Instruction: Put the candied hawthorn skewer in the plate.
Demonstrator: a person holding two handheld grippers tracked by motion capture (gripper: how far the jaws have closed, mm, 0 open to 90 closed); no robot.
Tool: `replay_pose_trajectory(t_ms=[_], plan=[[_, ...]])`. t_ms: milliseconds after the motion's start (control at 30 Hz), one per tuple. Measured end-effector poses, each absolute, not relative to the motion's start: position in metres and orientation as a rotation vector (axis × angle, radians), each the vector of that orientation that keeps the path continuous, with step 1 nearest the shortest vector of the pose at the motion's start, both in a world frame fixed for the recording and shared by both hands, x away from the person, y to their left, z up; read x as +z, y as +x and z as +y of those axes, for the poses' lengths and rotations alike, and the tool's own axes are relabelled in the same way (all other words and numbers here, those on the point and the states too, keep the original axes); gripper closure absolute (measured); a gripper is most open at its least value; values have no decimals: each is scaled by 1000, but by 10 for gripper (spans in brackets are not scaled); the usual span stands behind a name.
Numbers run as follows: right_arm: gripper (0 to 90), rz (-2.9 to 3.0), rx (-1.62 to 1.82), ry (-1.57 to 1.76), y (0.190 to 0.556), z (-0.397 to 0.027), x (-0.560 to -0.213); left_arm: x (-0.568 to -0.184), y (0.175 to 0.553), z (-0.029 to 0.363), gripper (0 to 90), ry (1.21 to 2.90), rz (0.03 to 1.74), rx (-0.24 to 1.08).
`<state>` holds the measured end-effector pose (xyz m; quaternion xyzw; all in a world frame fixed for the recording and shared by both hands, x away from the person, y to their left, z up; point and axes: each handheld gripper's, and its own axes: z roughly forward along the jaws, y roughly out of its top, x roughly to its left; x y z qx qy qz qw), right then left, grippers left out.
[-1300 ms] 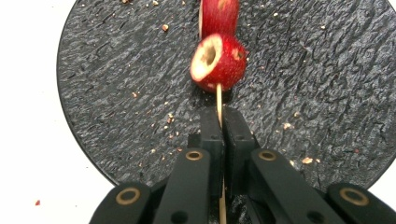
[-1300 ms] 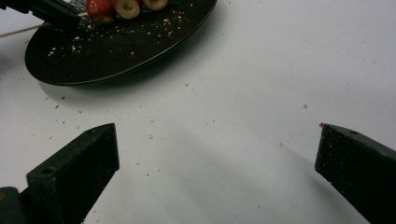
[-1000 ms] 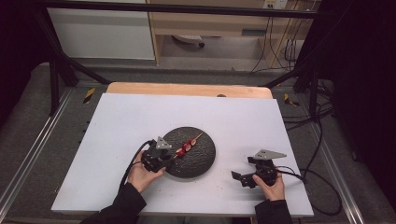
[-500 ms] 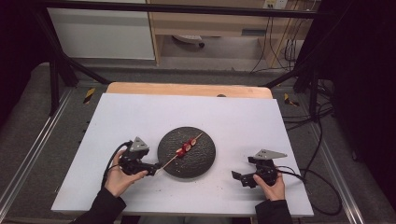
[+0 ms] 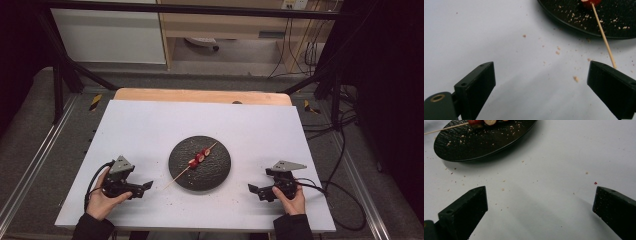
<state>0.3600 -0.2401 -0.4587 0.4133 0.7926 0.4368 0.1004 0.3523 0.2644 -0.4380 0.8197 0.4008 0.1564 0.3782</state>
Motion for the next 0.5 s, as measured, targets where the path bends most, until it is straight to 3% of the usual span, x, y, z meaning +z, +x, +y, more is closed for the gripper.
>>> replay_pose_trajectory(t_ms=[500], plan=[[6,2364,1281,1217,359,-240,-459,-455,343,280,72,2092,1046,400]])
